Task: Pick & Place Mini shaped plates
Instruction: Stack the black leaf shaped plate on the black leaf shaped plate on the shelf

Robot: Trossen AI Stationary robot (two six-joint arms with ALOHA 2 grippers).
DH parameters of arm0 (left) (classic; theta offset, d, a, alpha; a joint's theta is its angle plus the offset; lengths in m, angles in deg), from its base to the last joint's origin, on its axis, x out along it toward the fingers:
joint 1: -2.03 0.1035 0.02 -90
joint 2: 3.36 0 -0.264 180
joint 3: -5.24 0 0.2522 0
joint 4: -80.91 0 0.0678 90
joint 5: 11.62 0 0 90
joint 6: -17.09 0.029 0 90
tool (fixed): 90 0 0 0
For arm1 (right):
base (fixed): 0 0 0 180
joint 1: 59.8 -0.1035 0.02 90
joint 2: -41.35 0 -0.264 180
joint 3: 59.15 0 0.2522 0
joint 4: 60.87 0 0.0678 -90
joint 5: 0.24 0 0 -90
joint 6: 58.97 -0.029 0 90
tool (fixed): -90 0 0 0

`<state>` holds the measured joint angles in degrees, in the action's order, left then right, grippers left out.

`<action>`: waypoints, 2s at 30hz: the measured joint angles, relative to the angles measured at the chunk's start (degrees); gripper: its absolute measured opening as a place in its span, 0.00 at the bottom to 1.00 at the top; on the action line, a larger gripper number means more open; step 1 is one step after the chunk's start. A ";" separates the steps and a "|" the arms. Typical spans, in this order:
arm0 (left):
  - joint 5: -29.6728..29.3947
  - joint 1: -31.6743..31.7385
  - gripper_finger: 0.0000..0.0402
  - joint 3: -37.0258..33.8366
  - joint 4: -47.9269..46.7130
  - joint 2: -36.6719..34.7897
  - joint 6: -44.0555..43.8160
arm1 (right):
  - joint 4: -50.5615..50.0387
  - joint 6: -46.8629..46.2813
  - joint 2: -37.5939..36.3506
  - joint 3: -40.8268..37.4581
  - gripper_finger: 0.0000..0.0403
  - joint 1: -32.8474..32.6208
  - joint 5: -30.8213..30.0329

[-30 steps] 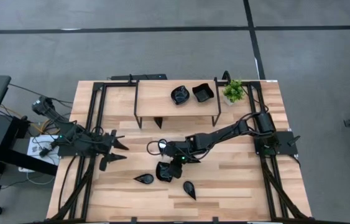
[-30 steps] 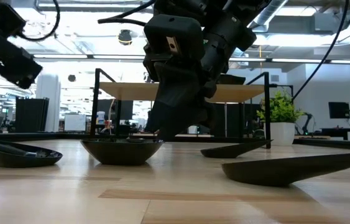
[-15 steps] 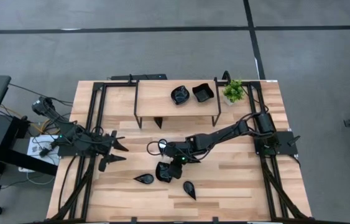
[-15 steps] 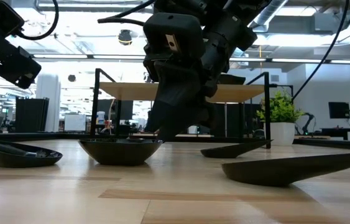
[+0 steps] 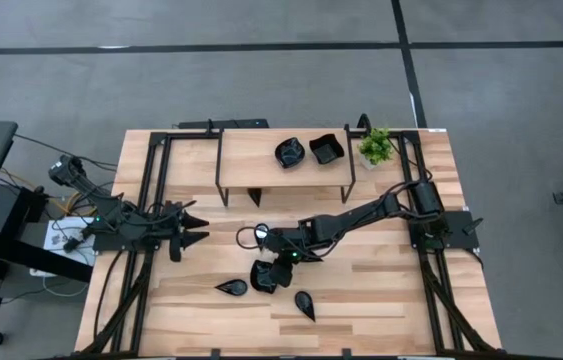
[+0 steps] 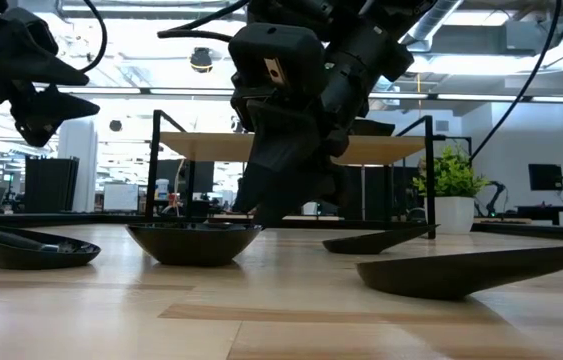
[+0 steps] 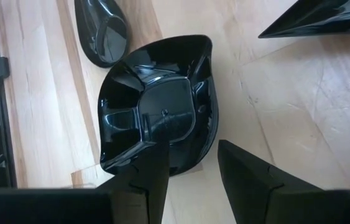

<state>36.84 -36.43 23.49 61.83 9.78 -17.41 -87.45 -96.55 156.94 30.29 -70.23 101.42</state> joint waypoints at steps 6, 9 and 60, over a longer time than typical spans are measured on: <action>0.02 0.00 0.49 -0.17 0.02 -0.01 4.78 | 0.00 0.00 0.00 0.00 0.33 0.00 0.06; 2.61 0.00 0.49 -0.26 -0.18 0.00 11.42 | 0.00 0.00 0.00 0.00 0.33 -0.07 0.23; 24.22 0.00 0.49 -0.22 -3.20 0.42 17.58 | -1.17 0.66 0.00 0.00 0.33 0.37 -1.54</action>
<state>61.06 -36.43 23.27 58.64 10.20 0.17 -88.62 -95.90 156.94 30.29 -69.86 99.87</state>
